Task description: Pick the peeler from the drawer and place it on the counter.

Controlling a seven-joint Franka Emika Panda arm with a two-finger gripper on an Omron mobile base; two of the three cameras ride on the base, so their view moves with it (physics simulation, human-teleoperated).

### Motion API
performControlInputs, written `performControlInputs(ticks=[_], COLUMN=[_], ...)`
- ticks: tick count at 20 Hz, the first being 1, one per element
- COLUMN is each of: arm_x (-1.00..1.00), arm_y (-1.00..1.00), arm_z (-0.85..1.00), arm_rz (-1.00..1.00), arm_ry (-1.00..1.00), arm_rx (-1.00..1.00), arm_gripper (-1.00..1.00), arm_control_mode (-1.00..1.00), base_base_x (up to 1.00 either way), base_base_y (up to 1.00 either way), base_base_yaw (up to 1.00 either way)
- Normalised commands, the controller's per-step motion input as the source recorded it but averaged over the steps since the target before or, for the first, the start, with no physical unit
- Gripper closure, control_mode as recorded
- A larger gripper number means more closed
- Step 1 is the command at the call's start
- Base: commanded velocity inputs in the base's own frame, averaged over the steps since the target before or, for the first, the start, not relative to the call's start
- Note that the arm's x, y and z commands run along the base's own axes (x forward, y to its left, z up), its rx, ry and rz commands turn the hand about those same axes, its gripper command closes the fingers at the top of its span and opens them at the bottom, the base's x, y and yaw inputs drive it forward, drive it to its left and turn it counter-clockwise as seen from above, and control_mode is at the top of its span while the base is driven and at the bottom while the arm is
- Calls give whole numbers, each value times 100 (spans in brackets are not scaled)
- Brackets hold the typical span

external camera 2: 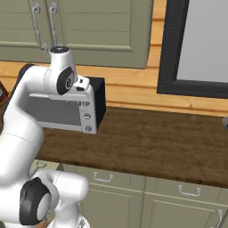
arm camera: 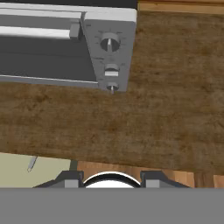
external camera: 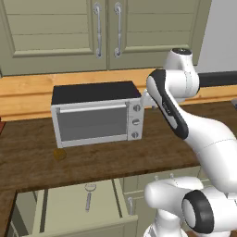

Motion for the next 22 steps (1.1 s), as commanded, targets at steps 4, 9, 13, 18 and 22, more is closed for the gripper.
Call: performControlInputs(ticks=[4,9,13,18,22], arm_x=[-37,-70,-12,-1,-5], arm_y=[42,100,90,59,56], arm_z=[-16,-50,-44,-38,-42], arm_rz=[0,0,0,0,0], arm_ry=[0,0,0,0,0], arm_rx=[-2,0,0,0,0], arm_gripper=[-100,-100,-100,-100,-100], arm_control_mode=[-100,-100,-100,-100,-100], base_base_x=[0,0,0,0,0], base_base_y=[0,0,0,0,0], base_base_yaw=[0,0,0,0,0])
